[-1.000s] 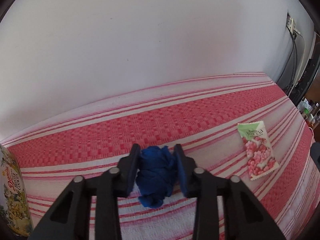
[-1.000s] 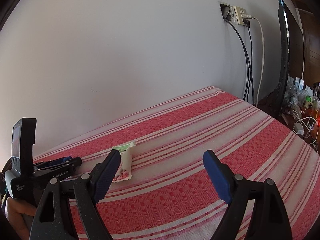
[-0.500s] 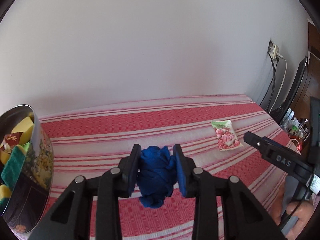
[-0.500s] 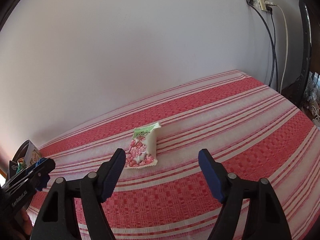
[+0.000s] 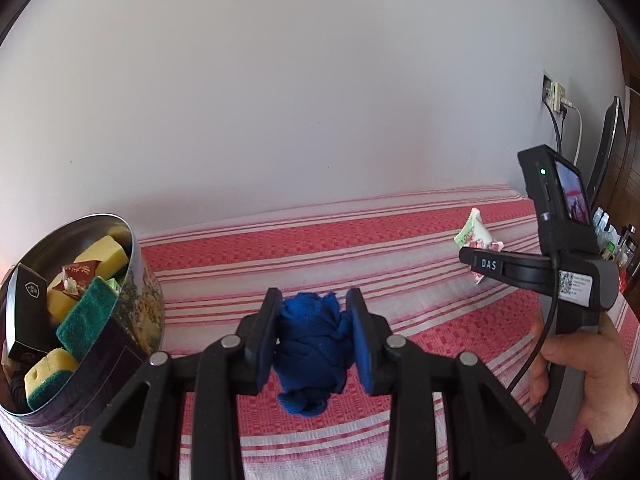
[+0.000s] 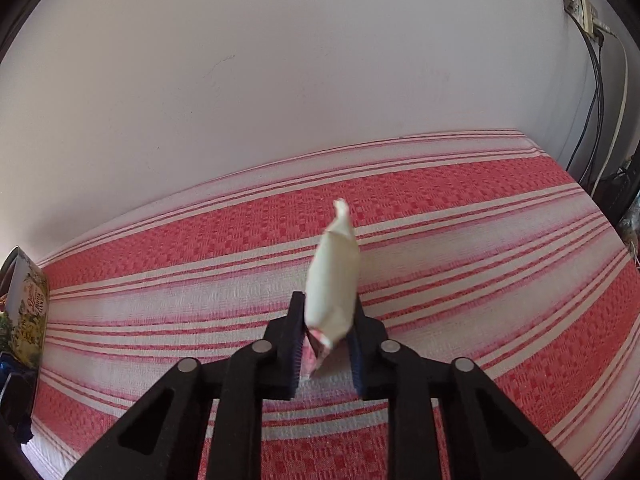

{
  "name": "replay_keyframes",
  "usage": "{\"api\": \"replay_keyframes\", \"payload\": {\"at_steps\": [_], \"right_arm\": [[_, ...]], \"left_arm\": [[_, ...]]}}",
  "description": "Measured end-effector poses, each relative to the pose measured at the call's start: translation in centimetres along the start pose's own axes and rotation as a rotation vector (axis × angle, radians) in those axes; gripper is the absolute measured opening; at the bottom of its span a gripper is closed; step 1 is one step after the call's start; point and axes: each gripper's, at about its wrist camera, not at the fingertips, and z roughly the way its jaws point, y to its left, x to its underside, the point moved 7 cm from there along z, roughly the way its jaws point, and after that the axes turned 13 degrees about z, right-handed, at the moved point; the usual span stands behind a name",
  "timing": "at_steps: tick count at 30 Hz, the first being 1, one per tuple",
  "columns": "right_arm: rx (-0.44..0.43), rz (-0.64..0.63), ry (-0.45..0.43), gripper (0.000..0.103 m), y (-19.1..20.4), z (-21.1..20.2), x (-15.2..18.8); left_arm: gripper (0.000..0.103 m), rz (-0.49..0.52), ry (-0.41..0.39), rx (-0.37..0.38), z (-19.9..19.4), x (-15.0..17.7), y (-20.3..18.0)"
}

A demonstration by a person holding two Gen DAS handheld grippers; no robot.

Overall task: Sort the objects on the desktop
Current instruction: 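Grasp the blue knotted cloth with the left tool while the right tool grasps the candy packet, then carry the blue cloth and candy packet over the metal tin with both tools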

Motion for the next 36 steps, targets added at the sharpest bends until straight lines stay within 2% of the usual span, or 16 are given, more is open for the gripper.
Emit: {"api": "replay_keyframes", "payload": {"at_steps": [3, 6, 10, 17, 24, 29, 36], "right_arm": [[-0.059, 0.029, -0.084, 0.019, 0.2, -2.6, 0.5], [-0.097, 0.007, -0.181, 0.019, 1.4, -5.7, 1.5], [-0.157, -0.016, -0.24, 0.019, 3.5, -9.0, 3.6], [-0.247, -0.109, -0.289, 0.02, 8.0, -13.1, 7.9], [-0.32, -0.171, -0.297, 0.02, 10.5, -14.0, 10.0], [-0.363, -0.216, -0.294, 0.02, 14.4, -15.4, 12.0], [-0.431, -0.287, -0.301, 0.02, 19.6, -16.8, 13.5]], "left_arm": [[0.032, -0.018, -0.007, -0.007, -0.3, 0.3, 0.6], [0.032, -0.029, -0.013, -0.019, -0.8, 0.8, 1.1], [0.032, -0.043, -0.025, -0.037, -1.7, 1.8, 2.1], [0.032, -0.053, -0.045, -0.09, -3.8, 3.6, 4.8], [0.032, -0.094, -0.049, -0.115, -5.4, 5.2, 7.6], [0.032, -0.115, -0.072, -0.131, -7.0, 5.8, 9.7], [0.032, -0.156, -0.089, -0.192, -8.9, 6.6, 13.6]]}}
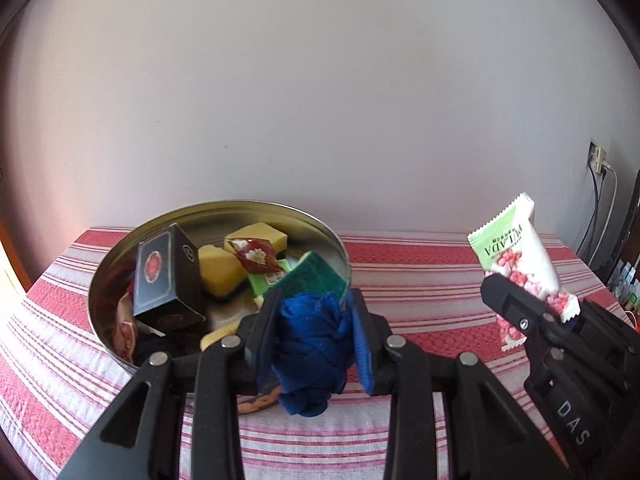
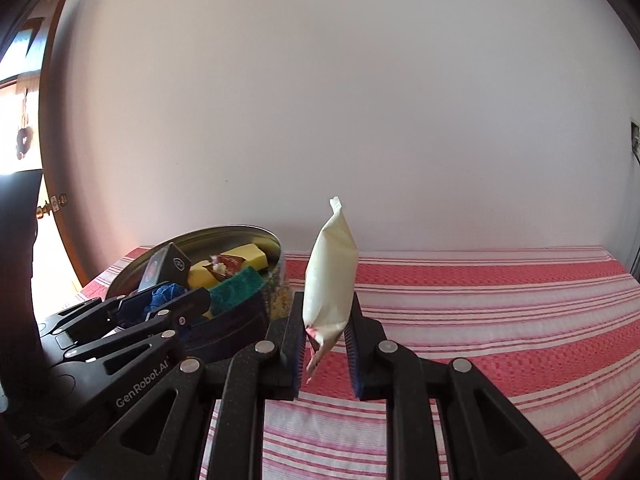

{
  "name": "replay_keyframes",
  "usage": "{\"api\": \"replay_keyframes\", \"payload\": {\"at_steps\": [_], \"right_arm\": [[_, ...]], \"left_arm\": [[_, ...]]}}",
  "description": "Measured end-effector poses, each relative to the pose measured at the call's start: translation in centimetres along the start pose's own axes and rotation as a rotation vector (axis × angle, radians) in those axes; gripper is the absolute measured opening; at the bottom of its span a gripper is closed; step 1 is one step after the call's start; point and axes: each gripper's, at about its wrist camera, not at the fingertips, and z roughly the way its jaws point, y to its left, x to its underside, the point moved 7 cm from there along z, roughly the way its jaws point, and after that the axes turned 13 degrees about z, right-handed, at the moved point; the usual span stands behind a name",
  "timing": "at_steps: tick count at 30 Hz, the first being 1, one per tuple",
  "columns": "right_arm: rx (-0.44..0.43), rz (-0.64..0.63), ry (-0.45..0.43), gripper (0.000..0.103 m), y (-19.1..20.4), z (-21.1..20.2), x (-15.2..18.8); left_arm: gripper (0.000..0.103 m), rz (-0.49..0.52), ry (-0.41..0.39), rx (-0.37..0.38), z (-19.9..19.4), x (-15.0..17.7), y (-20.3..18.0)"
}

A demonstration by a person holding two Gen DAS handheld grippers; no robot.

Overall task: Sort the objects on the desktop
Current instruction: 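Carry the blue cloth and candy packet over the metal tin with both tools, then open both tools to drop the cloth and candy packet into the tin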

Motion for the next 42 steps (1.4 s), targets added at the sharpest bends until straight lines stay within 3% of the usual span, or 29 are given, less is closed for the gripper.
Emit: {"api": "replay_keyframes", "payload": {"at_steps": [15, 25, 30, 42], "right_arm": [[-0.091, -0.041, -0.005, 0.02, 8.6, 3.8, -1.4], [-0.109, -0.088, 0.046, 0.02, 11.6, 8.8, -2.7], [-0.101, -0.126, 0.12, 0.02, 12.7, 12.4, -3.8], [-0.081, -0.21, 0.255, 0.02, 14.4, 16.8, -3.2]], "left_arm": [[0.032, -0.102, 0.022, -0.149, 1.4, 0.2, 9.9], [0.032, -0.142, 0.074, -0.189, 3.6, 0.9, 11.6], [0.032, -0.106, 0.093, -0.201, 4.7, 0.9, 10.9], [0.032, -0.153, 0.171, -0.192, 6.8, 1.9, 11.9]]}}
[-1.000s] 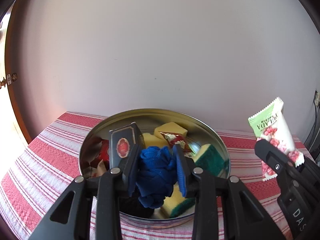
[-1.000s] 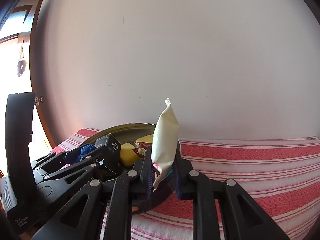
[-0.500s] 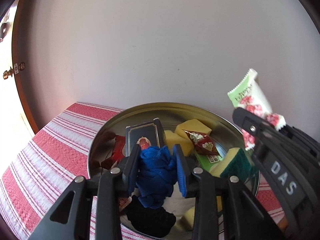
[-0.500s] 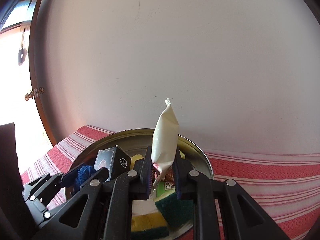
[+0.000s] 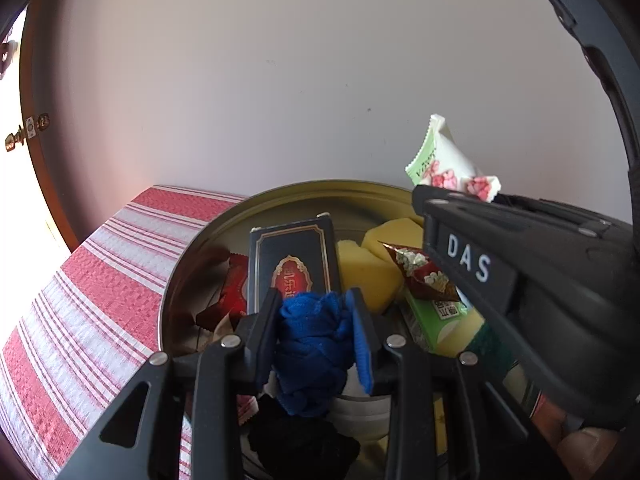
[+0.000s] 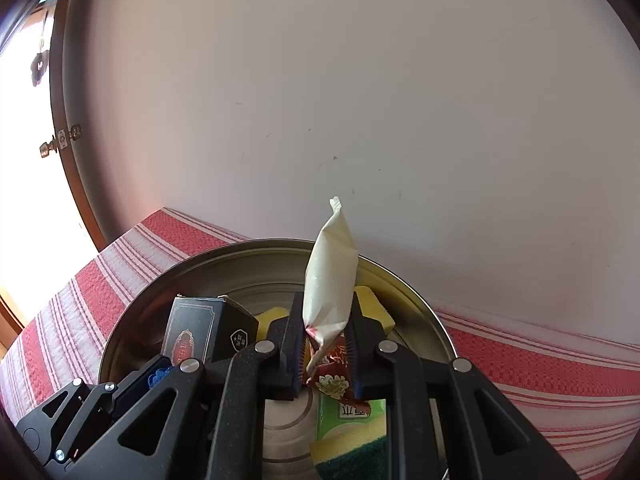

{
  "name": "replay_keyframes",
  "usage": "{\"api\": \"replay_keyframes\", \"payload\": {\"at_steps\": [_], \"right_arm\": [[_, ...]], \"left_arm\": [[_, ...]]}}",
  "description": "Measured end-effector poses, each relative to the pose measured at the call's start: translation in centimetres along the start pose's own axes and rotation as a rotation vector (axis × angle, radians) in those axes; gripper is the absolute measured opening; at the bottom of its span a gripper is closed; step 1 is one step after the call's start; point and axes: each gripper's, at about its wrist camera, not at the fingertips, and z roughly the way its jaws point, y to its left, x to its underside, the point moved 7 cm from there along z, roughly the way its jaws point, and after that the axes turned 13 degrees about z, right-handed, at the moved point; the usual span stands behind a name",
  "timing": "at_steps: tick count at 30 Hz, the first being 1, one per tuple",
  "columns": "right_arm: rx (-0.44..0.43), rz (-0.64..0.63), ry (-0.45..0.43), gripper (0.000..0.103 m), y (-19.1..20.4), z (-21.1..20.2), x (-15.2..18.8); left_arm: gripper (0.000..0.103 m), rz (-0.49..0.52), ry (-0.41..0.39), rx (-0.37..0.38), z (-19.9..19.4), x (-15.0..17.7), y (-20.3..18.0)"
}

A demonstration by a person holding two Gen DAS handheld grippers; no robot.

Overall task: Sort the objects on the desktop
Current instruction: 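Open both tools to drop the cloth and candy packet into the tin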

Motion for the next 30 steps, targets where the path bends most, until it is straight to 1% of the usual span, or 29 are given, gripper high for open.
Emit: {"api": "replay_keyframes", "payload": {"at_steps": [4, 7, 8, 9, 10, 11, 12, 14, 15, 16, 17, 19, 21, 23, 26, 27, 30], "right_arm": [[-0.016, 0.014, 0.031, 0.02, -0.1, 0.5, 0.0], [-0.07, 0.022, 0.087, 0.02, -0.2, 1.1, -0.1], [-0.091, 0.024, 0.105, 0.026, -0.1, 1.3, -0.1], [-0.101, 0.028, 0.116, 0.035, -0.1, 1.3, 0.1], [-0.102, 0.031, 0.119, 0.062, -0.1, 1.3, 0.1], [-0.102, 0.039, 0.109, 0.082, -0.2, 1.1, 0.0], [-0.097, 0.048, 0.077, 0.084, -0.5, 0.4, -0.2], [-0.071, 0.069, -0.014, 0.084, -0.8, -0.8, -0.6], [-0.056, 0.087, -0.058, 0.084, -1.3, -2.0, -0.8], [-0.047, 0.108, -0.094, 0.087, -2.1, -3.6, -0.9], [-0.035, 0.134, -0.124, 0.092, -2.7, -4.6, -0.8], [0.001, 0.204, -0.182, 0.098, -4.2, -6.8, -0.5], [-0.004, 0.27, -0.23, 0.099, -5.3, -8.5, 0.3], [-0.002, 0.31, -0.252, 0.1, -6.2, -9.8, 1.4], [0.022, 0.313, -0.259, 0.1, -7.0, -11.3, 3.0], [0.029, 0.307, -0.27, 0.1, -6.3, -10.8, 3.3], [0.083, 0.251, -0.304, 0.1, -6.0, -11.8, 4.1]], "left_arm": [[0.032, 0.011, 0.0, 0.003, 0.3, 0.0, -0.1], [0.033, 0.01, -0.004, 0.021, 0.3, 0.0, -0.3], [0.035, 0.003, -0.009, 0.038, 0.3, -0.1, -0.4], [0.038, -0.003, -0.016, 0.047, 0.3, -0.1, -0.4], [0.057, -0.003, -0.016, 0.051, 0.4, -0.1, -0.5], [0.067, -0.003, -0.009, 0.045, 0.5, 0.1, -0.4], [0.072, -0.01, -0.011, 0.048, 0.5, 0.1, -0.2], [0.096, -0.021, -0.009, 0.04, 0.4, 0.1, 0.1], [0.103, -0.031, -0.017, 0.018, 0.2, 0.0, 0.4], [0.102, -0.04, -0.036, -0.006, -0.2, -0.1, 0.7], [0.102, -0.038, -0.052, -0.021, -0.6, -0.2, 0.8], [0.102, -0.025, -0.077, -0.036, -1.2, -0.4, 1.1], [0.102, -0.014, -0.084, -0.064, -1.5, -0.3, 1.3], [0.102, 0.001, -0.084, -0.086, -1.7, 0.0, 1.4], [0.102, 0.015, -0.086, -0.093, -2.1, 0.4, 1.3], [0.102, 0.019, -0.093, -0.091, -2.4, 0.5, 1.2], [0.103, 0.041, -0.141, -0.117, -3.8, 0.6, 1.1]]}}
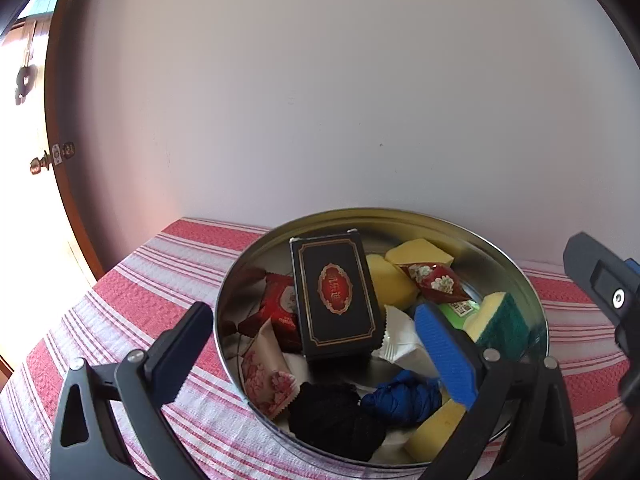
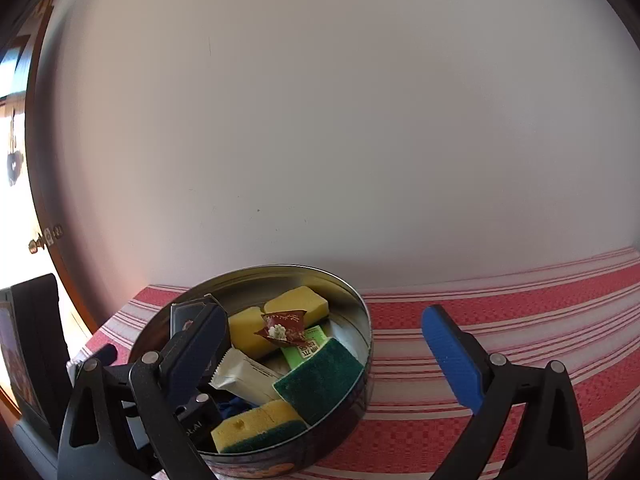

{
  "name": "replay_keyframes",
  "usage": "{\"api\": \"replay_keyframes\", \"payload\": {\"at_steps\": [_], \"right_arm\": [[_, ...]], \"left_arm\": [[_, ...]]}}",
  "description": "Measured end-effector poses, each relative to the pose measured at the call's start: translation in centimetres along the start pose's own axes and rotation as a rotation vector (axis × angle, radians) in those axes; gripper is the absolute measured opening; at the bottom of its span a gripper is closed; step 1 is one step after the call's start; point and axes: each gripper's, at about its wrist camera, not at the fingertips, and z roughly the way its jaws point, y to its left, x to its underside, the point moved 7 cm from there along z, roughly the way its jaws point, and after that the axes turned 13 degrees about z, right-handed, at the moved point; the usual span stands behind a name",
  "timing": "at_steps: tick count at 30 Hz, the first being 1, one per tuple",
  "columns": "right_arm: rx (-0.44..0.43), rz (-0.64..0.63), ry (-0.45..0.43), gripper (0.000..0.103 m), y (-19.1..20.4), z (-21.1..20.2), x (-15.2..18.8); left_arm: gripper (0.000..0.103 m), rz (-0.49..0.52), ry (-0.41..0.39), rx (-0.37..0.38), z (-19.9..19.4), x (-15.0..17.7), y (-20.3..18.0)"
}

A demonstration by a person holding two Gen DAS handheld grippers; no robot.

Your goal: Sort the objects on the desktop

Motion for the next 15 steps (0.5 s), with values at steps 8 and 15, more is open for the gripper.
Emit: {"api": "replay_keyframes", "payload": {"at_steps": [8, 15], "right_arm": [[0.024, -0.059, -0.081, 0.103, 0.0, -4.1, 1.0], [0.003, -0.064, -0.1, 0.103, 0.7, -5.9, 1.0]], "left_arm": [[0.103, 0.076, -0.073, -0.071, -2.5, -0.3, -0.5], [0.103, 0.015, -0.05, -0.066, -3.4, 0.0, 0.5]]}}
